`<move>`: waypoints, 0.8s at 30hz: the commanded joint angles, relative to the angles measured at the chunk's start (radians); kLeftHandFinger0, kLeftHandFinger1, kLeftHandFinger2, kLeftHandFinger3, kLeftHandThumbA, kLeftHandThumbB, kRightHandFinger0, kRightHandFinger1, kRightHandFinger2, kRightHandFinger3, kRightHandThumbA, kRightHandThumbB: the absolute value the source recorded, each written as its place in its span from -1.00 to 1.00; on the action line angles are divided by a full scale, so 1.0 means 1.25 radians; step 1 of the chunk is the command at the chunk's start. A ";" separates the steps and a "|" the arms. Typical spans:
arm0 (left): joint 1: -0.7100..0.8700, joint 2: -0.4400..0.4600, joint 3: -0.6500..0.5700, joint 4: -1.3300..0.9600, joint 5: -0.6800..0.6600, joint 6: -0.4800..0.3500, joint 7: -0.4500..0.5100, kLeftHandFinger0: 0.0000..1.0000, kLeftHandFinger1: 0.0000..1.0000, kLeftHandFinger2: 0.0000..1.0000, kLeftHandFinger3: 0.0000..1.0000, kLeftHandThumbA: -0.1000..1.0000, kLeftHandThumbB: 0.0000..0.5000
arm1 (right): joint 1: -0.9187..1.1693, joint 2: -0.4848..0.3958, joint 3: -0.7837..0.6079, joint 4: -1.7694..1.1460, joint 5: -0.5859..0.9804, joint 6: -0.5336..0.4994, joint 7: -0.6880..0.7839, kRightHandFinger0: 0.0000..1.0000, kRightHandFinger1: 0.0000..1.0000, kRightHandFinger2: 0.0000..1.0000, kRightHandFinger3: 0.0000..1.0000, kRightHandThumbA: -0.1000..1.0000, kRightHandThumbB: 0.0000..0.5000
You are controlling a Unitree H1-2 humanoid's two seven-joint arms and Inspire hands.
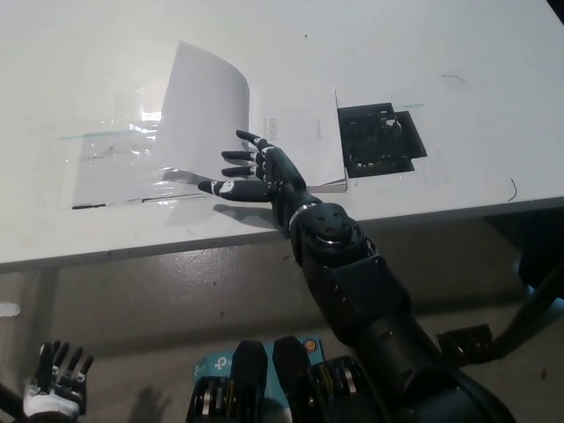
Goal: The robot uses its right hand to slide under the cover of the book kept in the middle of the desk and open it
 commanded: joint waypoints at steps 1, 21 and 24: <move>-0.020 0.012 -0.004 -0.016 0.007 0.007 0.012 0.07 0.17 0.30 0.44 0.80 -0.29 | -0.032 0.014 -0.012 0.030 -0.008 -0.048 0.008 0.01 0.37 0.53 0.91 1.00 -0.34; -0.007 0.012 -0.003 -0.017 0.010 0.001 0.008 0.17 0.31 0.46 0.60 0.83 -0.45 | -0.051 0.010 -0.012 0.029 -0.015 -0.025 0.023 0.05 0.37 0.56 0.97 1.00 -0.29; -0.002 0.014 -0.006 -0.021 0.010 0.002 -0.003 0.19 0.30 0.47 0.65 0.93 -0.49 | -0.060 0.002 -0.008 -0.023 -0.018 0.006 0.030 0.07 0.44 0.62 0.95 1.00 -0.26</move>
